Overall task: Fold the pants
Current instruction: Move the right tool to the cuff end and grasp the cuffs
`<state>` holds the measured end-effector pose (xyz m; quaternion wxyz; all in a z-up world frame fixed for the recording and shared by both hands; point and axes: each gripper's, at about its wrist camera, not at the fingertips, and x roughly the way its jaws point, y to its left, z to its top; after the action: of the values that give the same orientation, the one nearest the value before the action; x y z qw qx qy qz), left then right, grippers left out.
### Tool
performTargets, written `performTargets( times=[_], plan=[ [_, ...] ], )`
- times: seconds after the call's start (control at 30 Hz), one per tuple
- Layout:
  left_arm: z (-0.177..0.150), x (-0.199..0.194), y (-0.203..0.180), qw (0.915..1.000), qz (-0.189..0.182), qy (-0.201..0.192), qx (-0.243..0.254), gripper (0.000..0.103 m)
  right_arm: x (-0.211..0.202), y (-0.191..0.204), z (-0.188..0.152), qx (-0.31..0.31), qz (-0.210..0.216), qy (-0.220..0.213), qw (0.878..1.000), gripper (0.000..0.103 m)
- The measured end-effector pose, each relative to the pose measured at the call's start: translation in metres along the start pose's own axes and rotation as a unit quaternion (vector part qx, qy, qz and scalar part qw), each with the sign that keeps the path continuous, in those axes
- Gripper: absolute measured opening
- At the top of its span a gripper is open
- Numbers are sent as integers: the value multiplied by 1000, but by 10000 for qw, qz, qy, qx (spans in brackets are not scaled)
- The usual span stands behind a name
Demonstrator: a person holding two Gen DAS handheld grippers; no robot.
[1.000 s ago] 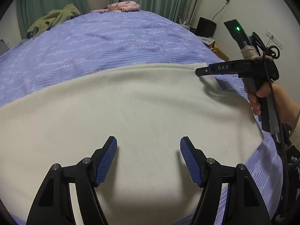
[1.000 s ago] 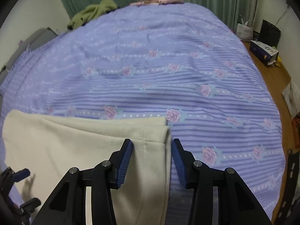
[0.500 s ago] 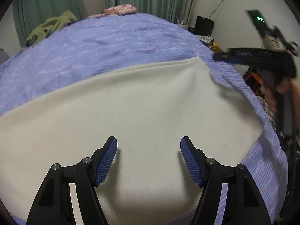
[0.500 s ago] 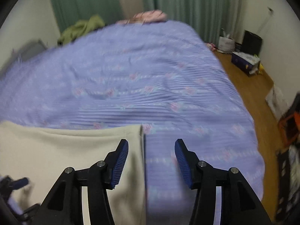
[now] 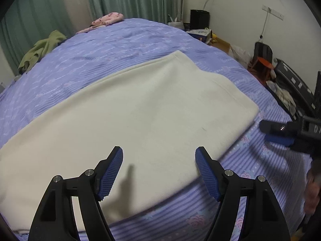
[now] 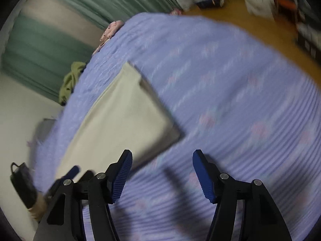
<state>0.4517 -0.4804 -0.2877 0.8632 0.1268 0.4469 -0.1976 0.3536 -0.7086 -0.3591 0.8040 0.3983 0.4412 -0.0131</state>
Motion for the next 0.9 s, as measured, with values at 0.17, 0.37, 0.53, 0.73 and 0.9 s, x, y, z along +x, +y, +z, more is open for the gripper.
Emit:
performTargets(
  times=[0.17,0.37,0.53,0.73,0.9],
  plan=[
    [4,4,-2,10000,85,14,46,74,32,5,-5,314,457,104,9984,64],
    [8,2,0,9999,112,-50,-14,74,55,3,-1,646,853,-85,9942,81],
    [11,1,0,9998,156,-83,-28,74,56,26,7,328,796,-232,9960,81],
    [13,2,2,9998,164,-112,-28,74,33,29,21,467,837,-713,9928,63],
    [14,8,4,9998,171,-60,0,74,20,40,25,218,975,-709,9925,50]
  ],
)
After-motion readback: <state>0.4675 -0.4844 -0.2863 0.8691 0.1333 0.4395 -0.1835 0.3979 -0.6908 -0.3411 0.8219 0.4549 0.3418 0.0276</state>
